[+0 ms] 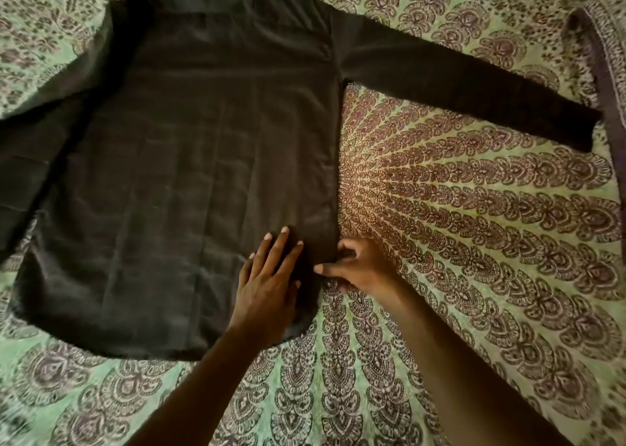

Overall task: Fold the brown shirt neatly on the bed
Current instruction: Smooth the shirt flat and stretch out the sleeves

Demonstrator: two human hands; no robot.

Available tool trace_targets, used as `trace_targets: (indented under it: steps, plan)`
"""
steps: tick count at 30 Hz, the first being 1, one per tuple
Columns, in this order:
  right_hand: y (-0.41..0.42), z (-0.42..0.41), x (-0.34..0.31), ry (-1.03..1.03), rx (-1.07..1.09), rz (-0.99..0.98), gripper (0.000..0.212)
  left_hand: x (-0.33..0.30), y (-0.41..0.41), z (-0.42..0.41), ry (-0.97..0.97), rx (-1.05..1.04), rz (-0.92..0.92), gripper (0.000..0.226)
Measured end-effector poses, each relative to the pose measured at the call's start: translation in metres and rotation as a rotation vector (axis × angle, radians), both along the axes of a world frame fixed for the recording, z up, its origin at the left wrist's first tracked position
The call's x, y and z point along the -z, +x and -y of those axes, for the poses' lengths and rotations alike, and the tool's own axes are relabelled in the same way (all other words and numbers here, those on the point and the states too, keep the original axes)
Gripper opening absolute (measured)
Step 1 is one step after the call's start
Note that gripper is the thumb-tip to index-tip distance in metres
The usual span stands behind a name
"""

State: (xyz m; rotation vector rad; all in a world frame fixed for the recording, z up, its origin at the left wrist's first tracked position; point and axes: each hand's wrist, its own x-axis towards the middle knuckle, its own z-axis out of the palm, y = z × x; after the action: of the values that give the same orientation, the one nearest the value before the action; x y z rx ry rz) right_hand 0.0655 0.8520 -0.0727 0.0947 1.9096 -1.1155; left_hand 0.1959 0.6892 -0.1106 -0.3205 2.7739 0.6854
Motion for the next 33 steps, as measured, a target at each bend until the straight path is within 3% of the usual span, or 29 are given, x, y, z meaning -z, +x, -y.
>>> trace_targets:
  steps: [3,6,9,13,16,20,24,33]
  plan:
    - [0.021,-0.007,0.001,-0.016,0.051,0.094,0.034,0.000,0.008,-0.003,0.003,-0.009,0.006,0.068]
    - [0.041,-0.018,0.004,-0.029,0.114,0.213,0.023,0.001,0.017,-0.005,0.002,-0.018,-0.029,0.068]
    - [0.052,-0.023,0.004,0.018,0.133,0.180,0.011,0.001,0.029,-0.007,-0.028,0.017,-0.044,0.066]
    - [0.058,-0.024,-0.001,0.178,0.010,0.091,0.008,-0.009,0.032,-0.005,-0.091,0.081,-0.014,0.067]
    - [0.049,-0.030,-0.009,0.250,-0.141,0.084,0.013,-0.016,0.002,0.009,-0.106,0.034,-0.132,0.054]
    - [0.021,-0.028,-0.011,0.431,-0.122,-0.221,0.020,-0.010,-0.066,0.033,-0.203,0.105,-0.152,0.069]
    - [-0.024,0.003,-0.011,0.316,-0.010,-0.674,0.007,0.008,-0.084,0.031,-0.285,0.244,-0.091,0.078]
    - [-0.140,0.113,0.017,0.456,-0.446,-1.170,0.054,0.025,0.006,-0.002,-0.170,0.358,-0.202,0.088]
